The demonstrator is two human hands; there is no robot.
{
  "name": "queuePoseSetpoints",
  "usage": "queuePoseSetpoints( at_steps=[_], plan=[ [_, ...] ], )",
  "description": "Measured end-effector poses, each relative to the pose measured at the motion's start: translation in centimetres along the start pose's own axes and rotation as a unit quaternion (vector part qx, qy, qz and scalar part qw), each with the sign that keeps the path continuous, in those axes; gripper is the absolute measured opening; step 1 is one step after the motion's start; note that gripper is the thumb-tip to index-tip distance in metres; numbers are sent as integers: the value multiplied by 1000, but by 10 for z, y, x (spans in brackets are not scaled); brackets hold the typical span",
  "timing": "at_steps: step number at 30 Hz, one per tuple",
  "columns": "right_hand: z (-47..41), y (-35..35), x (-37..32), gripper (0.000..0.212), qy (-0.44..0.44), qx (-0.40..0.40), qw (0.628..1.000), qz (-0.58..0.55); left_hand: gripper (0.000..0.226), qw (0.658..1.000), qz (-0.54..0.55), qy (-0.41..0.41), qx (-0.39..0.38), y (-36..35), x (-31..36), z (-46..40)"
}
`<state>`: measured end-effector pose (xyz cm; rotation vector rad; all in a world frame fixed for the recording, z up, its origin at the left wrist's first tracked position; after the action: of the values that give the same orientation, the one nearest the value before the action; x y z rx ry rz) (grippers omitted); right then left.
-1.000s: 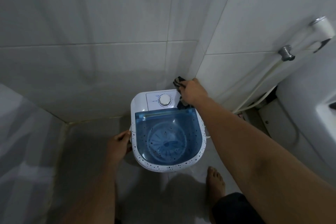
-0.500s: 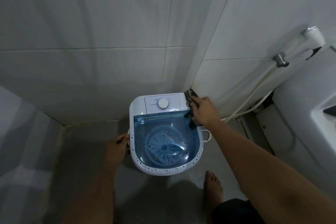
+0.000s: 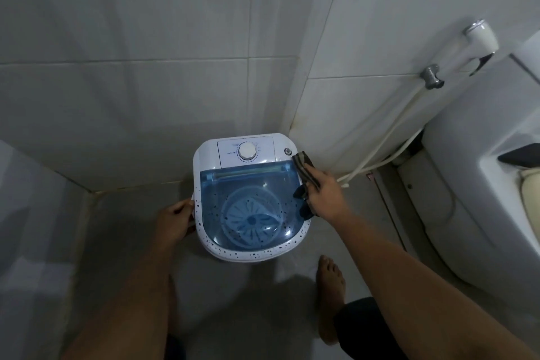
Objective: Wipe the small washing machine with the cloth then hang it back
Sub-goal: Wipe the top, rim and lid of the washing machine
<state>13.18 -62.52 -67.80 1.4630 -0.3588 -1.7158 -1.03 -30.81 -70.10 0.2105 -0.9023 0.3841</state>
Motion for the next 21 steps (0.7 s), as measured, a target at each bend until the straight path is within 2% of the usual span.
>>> queuePoseSetpoints(
  at_steps=[6,10,13,17,21],
  plan=[
    [66,-26,8,54,9,65,998,-21,30,999,-32,-2,18,1,-2,0],
    [86,-35,6,43,11,98,995,-22,29,999,-36,-4,19,0,0,0],
    [61,-24,-2,39,14,90,996,-13,28,1000,-26,-1,15,0,2,2],
    [-11,-7,-17,46,-6,50,999,9,29,1000,-17,4,5,2,2,1],
    [-42,0,-28,41,-4,37,999,-28,27,1000,-23,12,2,3,2,-1]
  ],
)
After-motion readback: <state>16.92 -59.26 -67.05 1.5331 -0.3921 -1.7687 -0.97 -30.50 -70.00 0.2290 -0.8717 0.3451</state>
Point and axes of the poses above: each hand's wrist, its own z-axis away from the middle knuckle, its own y-axis out of the back of the hand, x = y × z, the point moved 3 cm from there along -z, towards the middle knuckle, and after that the axes turned 9 degrees about -x, right-handed, at the moved point
